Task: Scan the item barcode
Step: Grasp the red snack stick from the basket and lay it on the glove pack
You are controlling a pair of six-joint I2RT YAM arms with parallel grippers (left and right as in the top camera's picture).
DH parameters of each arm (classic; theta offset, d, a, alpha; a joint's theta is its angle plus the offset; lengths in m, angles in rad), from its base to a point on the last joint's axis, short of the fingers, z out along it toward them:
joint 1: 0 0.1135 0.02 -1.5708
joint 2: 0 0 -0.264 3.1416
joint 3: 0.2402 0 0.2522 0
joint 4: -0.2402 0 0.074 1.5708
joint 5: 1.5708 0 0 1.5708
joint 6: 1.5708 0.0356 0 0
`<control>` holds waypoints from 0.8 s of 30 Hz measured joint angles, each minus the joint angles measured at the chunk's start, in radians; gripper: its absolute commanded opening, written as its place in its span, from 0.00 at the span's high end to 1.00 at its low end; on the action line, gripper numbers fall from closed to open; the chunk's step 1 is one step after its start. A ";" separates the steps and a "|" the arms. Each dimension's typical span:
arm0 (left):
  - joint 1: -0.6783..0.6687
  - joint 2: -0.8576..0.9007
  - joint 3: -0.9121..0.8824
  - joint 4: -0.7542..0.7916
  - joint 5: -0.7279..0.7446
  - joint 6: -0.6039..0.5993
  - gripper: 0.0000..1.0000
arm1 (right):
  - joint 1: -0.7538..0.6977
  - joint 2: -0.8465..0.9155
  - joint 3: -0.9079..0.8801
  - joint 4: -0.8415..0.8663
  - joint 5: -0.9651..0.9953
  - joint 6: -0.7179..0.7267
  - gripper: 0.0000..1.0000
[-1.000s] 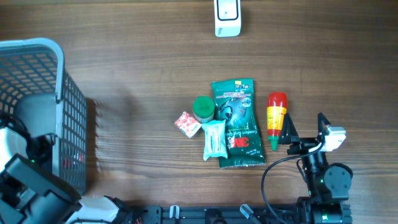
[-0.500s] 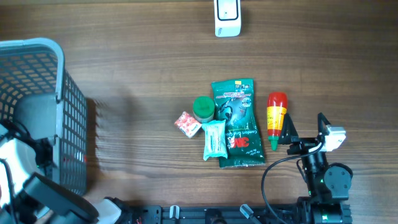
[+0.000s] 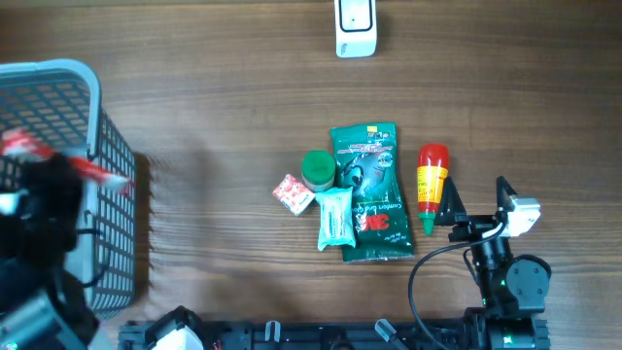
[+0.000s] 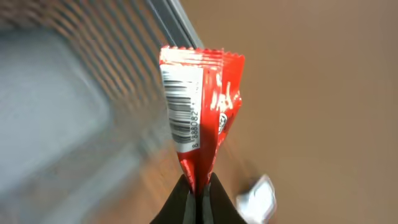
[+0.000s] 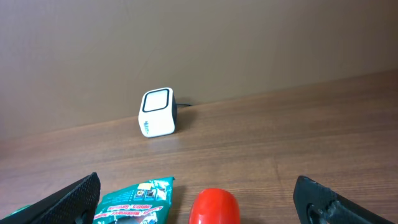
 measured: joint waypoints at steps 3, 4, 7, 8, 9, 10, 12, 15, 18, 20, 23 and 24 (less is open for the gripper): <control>-0.269 0.003 -0.004 -0.019 0.017 0.071 0.96 | 0.000 0.000 0.000 0.000 0.000 0.000 0.00; -0.346 0.010 -0.010 -0.019 0.018 0.082 0.96 | 0.000 0.000 0.000 0.000 0.000 0.000 0.00; -0.639 0.070 -0.024 0.010 -0.029 0.144 0.96 | 0.001 0.000 0.000 0.000 0.002 0.000 0.00; -0.730 0.108 -0.026 0.032 -0.071 0.158 0.96 | 0.000 0.000 0.000 0.000 0.003 0.000 0.00; -0.832 0.150 -0.026 0.057 -0.102 0.168 0.96 | 0.000 0.000 0.000 0.000 0.003 0.000 0.00; -0.929 0.212 -0.027 0.079 -0.129 0.175 0.96 | 0.000 0.000 0.000 0.000 0.003 0.000 0.00; -1.078 0.356 -0.029 0.173 -0.177 0.180 0.96 | 0.000 0.000 0.000 -0.001 0.003 0.000 0.00; -1.249 0.631 -0.029 0.370 -0.210 0.166 0.96 | 0.000 0.002 0.000 -0.001 0.003 0.000 0.00; -1.338 0.867 -0.031 0.477 -0.220 0.137 0.96 | 0.000 0.003 0.000 0.000 0.003 0.000 0.01; -1.377 0.961 -0.031 0.502 -0.224 0.109 0.96 | 0.000 0.003 0.000 0.000 0.003 0.000 0.00; -1.423 1.057 -0.031 0.504 -0.224 0.088 0.96 | 0.000 0.003 0.000 0.000 0.003 0.000 0.00; -1.435 1.078 -0.031 0.505 -0.224 0.085 0.94 | 0.000 0.003 0.000 0.000 0.003 0.000 0.00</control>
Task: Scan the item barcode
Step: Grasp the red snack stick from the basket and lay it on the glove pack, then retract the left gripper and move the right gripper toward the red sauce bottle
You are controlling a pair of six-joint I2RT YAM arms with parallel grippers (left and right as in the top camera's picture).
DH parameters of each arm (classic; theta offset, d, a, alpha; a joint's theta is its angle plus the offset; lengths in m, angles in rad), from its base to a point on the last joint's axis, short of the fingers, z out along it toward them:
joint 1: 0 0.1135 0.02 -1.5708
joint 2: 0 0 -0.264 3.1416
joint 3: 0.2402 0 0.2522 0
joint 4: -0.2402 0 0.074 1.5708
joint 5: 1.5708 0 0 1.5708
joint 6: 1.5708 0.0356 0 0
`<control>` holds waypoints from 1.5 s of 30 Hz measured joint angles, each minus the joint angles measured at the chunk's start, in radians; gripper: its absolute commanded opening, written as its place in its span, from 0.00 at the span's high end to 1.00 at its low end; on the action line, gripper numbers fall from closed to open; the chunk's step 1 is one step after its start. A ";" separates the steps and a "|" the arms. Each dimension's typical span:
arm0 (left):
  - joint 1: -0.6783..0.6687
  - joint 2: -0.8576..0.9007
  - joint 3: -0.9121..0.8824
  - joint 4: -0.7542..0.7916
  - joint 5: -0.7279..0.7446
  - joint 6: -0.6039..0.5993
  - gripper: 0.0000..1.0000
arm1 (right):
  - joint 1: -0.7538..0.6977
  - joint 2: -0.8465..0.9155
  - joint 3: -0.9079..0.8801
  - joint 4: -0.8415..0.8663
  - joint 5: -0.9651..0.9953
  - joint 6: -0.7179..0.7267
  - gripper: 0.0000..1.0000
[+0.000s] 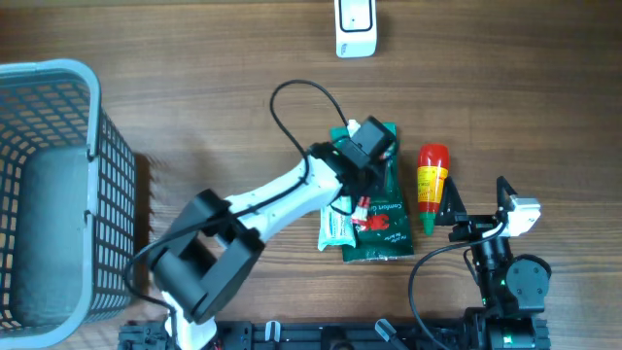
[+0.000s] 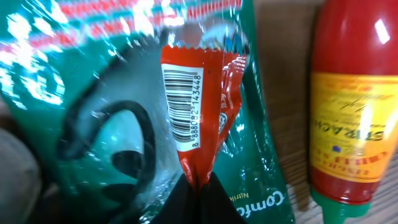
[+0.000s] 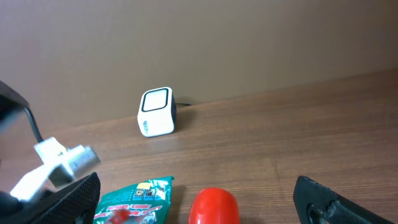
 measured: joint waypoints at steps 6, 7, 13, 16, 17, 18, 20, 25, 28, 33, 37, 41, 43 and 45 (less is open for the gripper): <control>-0.010 0.010 0.000 0.000 -0.007 -0.019 0.04 | 0.000 0.000 0.000 0.000 0.000 0.000 0.00; -0.010 0.007 0.000 -0.006 -0.015 -0.017 0.00 | 0.000 0.000 0.000 0.000 0.000 0.000 0.00; 0.004 -0.270 0.001 -0.228 -0.227 -0.016 0.00 | 0.000 0.000 0.000 0.000 0.000 0.000 0.00; 0.004 -0.419 0.000 -0.396 -0.394 -0.016 0.00 | 0.000 0.000 0.000 0.000 0.000 0.000 0.00; 0.004 -0.463 0.000 -0.425 -0.442 -0.016 0.00 | 0.000 0.000 0.000 0.000 0.000 0.000 0.00; 0.004 -0.514 0.000 -0.452 -0.504 -0.016 0.00 | 0.000 0.000 0.000 0.000 0.000 0.000 0.00; 0.008 -0.666 -0.002 -0.438 -0.655 0.031 0.00 | 0.000 0.000 0.000 0.000 0.000 0.000 0.00; 0.145 -0.965 -0.005 -0.356 -0.618 0.309 0.00 | 0.000 0.000 0.000 0.000 0.000 0.000 0.00; 0.167 -0.973 -0.005 -0.369 -0.562 0.355 0.00 | 0.000 0.000 0.000 0.000 0.000 0.000 0.00; 0.167 -0.925 -0.005 -0.424 -0.541 0.367 0.00 | 0.000 0.000 0.000 0.000 0.000 0.000 0.00; 0.167 -0.884 -0.005 -0.451 -0.540 0.374 0.00 | 0.000 0.000 0.000 0.000 0.000 0.000 0.00; 0.167 -0.877 -0.005 -0.459 -0.537 0.374 0.00 | 0.000 0.000 0.000 0.000 0.000 0.000 0.00; 0.168 -0.879 -0.005 -0.453 -0.534 0.376 0.00 | 0.000 0.000 0.000 0.000 0.000 0.000 0.00; 0.178 -0.898 -0.007 -0.378 -0.457 0.446 0.00 | 0.000 0.000 0.000 0.000 0.000 0.000 0.00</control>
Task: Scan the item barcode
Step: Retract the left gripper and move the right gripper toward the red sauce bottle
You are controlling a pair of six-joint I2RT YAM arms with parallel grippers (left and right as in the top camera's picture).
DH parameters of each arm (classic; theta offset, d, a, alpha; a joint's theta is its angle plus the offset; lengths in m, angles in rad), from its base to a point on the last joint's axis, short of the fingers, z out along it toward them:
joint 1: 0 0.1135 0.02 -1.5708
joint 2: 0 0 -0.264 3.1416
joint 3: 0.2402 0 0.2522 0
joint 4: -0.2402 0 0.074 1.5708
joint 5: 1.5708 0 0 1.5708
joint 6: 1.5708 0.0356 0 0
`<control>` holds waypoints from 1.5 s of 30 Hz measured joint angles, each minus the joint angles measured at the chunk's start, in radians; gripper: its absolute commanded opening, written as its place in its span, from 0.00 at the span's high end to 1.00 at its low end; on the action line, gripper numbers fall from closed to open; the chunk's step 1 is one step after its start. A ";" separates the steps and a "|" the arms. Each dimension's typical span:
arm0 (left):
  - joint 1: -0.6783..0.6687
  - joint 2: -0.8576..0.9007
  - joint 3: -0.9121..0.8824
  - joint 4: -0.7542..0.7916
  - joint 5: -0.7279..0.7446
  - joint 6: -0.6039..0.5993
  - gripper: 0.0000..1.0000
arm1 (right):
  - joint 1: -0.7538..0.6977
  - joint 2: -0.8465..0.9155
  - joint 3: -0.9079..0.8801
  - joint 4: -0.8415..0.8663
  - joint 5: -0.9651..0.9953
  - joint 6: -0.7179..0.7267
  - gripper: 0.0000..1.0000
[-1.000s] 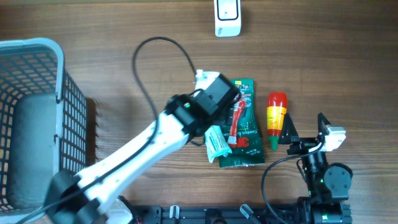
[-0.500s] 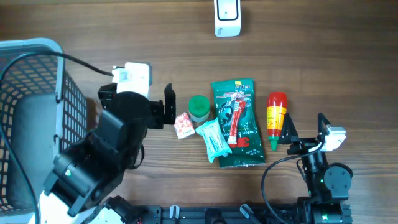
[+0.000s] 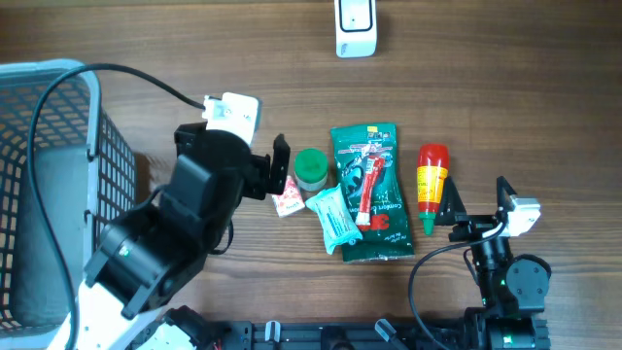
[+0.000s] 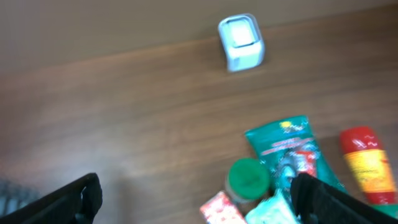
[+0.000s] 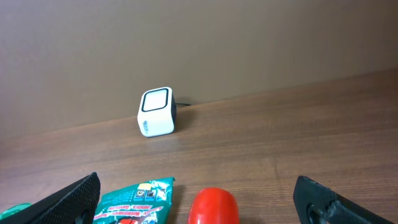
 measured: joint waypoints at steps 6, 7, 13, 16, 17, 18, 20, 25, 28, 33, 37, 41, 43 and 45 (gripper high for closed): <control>0.256 -0.155 -0.013 0.065 0.370 0.158 0.00 | 0.000 0.000 0.000 0.001 0.000 0.000 0.00; 0.309 -0.204 -0.040 0.062 0.449 0.169 0.00 | 0.000 0.000 0.000 0.000 0.000 0.000 0.00; 0.434 -0.471 -0.356 -0.198 0.700 0.175 0.00 | 0.000 0.000 0.000 0.000 0.000 0.000 0.00; 0.435 -0.476 -0.367 -0.324 0.712 0.176 0.00 | 0.000 0.000 0.000 0.000 0.000 0.000 0.00; 0.435 -0.476 -0.367 -0.324 0.705 0.176 0.00 | 0.000 0.000 0.000 0.000 0.000 0.000 0.00; 0.435 -0.476 -0.367 -0.323 0.685 0.176 0.00 | 0.000 0.000 0.000 0.000 0.000 0.000 0.00; 0.435 -0.476 -0.367 -0.326 0.637 0.176 0.00 | 0.000 0.000 0.000 0.000 0.000 0.000 0.00; 0.435 -0.476 -0.367 -0.326 0.615 0.176 0.00 | 0.000 0.000 0.000 0.003 -0.034 0.196 0.00; 0.435 -0.476 -0.367 -0.326 0.613 0.176 0.00 | 0.000 0.000 0.000 0.005 -0.060 0.453 0.01; 0.435 -0.476 -0.367 -0.326 0.610 0.176 0.00 | 0.000 0.000 0.005 0.038 -0.204 0.544 0.00; 0.435 -0.475 -0.367 -0.326 0.609 0.176 0.00 | 0.000 0.086 0.208 -0.249 -0.240 0.454 0.01; 0.435 -0.477 -0.367 -0.329 0.605 0.176 0.00 | 0.000 0.342 0.506 -0.525 -0.236 0.309 0.00; 0.435 -0.476 -0.367 -0.327 0.602 0.176 0.00 | 0.000 0.489 0.624 -0.620 -0.241 0.254 0.00; 0.435 -0.477 -0.367 -0.327 0.602 0.176 0.00 | 0.000 0.582 0.663 -0.626 -0.256 0.244 0.00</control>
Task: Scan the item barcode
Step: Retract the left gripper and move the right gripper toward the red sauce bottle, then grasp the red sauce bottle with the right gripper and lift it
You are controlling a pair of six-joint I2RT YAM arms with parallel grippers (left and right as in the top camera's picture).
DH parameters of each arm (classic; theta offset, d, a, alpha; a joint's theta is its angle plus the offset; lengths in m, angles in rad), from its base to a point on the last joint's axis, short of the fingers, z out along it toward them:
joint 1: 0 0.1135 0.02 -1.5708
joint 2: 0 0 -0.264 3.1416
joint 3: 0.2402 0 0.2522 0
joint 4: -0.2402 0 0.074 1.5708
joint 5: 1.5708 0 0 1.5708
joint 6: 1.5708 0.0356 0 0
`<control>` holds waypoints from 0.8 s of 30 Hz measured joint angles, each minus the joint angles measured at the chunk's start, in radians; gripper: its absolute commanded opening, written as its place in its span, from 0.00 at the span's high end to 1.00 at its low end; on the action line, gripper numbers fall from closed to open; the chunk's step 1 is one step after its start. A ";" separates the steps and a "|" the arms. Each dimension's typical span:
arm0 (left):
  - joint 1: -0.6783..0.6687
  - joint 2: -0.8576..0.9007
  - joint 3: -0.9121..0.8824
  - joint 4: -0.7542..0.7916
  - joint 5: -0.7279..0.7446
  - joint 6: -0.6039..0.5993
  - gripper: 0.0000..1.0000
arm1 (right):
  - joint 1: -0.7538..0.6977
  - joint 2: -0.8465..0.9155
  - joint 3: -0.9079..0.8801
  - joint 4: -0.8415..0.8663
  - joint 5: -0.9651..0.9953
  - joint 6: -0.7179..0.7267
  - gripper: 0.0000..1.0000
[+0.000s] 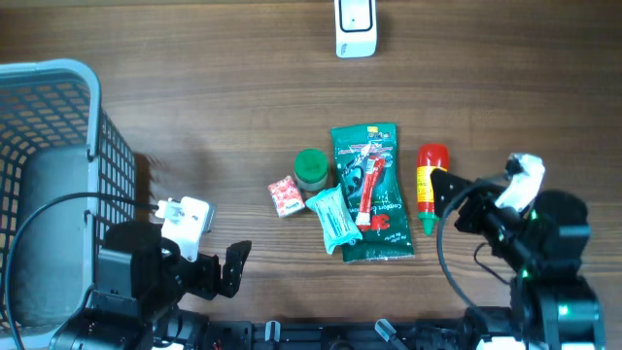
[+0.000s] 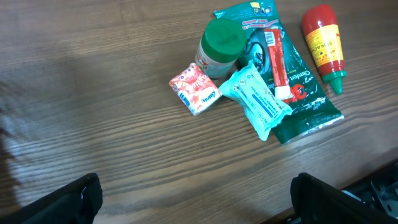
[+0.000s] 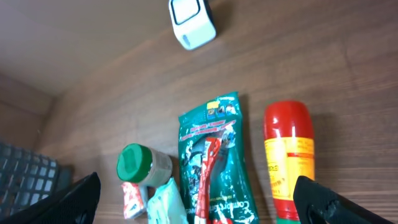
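Observation:
A white barcode scanner (image 1: 355, 27) (image 3: 193, 23) stands at the table's far edge. Mid-table lie a green 3M pack (image 1: 374, 228) with a thin red packet (image 1: 367, 187) (image 3: 208, 177) on it, a red sauce bottle (image 1: 431, 185), a green-lidded jar (image 1: 312, 169), a mint wipes pack (image 1: 332, 219) and a small red-white sachet (image 1: 284, 195). My left gripper (image 1: 219, 272) (image 2: 199, 199) is open and holds nothing, at the front left, well short of the items. My right gripper (image 1: 462, 204) (image 3: 199, 199) is open just right of the bottle, looking down on the cluster.
A grey mesh basket (image 1: 92, 87) fills the left side, with a dark flat thing on its floor. The bare wooden table (image 1: 214, 107) stretches between basket, scanner and items. The left arm's cable (image 1: 58, 209) loops over the basket's near side.
My left arm was beside the jar and is now at the front left edge, still open. My right arm has risen from its front-right spot and now looks down on the items by the bottle.
My left gripper held the red packet at the basket, then over the green pack. Later the packet lay on the green pack and the gripper was open beside the items. Now the left arm is back at the front and the right arm is up.

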 measured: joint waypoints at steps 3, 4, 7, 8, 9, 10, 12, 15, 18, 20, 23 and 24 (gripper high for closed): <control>0.000 0.000 0.000 -0.002 0.000 0.000 0.00 | 0.000 0.102 0.005 0.028 -0.005 -0.018 0.00; 0.000 0.000 0.000 -0.002 0.000 0.000 0.00 | 0.000 0.171 0.008 0.043 0.006 -0.023 0.00; 0.000 0.000 0.000 -0.002 0.000 0.000 0.00 | 0.002 0.405 0.018 0.089 0.026 -0.033 0.00; 0.000 -0.001 0.000 -0.001 0.000 0.000 0.00 | 0.009 0.513 0.019 0.115 0.035 -0.043 0.01; 0.000 -0.001 0.000 -0.002 0.000 0.000 0.00 | 0.017 0.593 0.020 0.136 0.047 -0.048 0.00; 0.000 0.000 0.000 -0.002 0.000 0.000 0.00 | 0.027 0.649 0.020 0.152 0.064 -0.051 0.00; 0.000 0.000 0.000 -0.002 0.000 0.000 0.00 | 0.063 0.775 0.022 0.193 0.110 -0.053 0.03; 0.000 0.000 0.000 -0.002 0.000 0.000 0.00 | 0.113 0.864 0.022 0.211 0.212 -0.048 0.13; 0.000 0.000 0.000 -0.002 0.000 0.000 0.00 | 0.127 0.904 0.022 0.230 0.283 -0.025 0.29; 0.000 0.000 0.000 -0.002 0.000 0.000 0.00 | 0.127 0.921 0.023 0.233 0.306 -0.019 0.41; 0.000 0.000 0.000 -0.002 0.000 0.000 0.00 | 0.127 0.930 0.023 0.234 0.316 -0.011 0.60; 0.000 0.000 0.000 -0.002 0.000 0.000 0.00 | 0.127 0.930 0.025 0.232 0.306 -0.009 0.63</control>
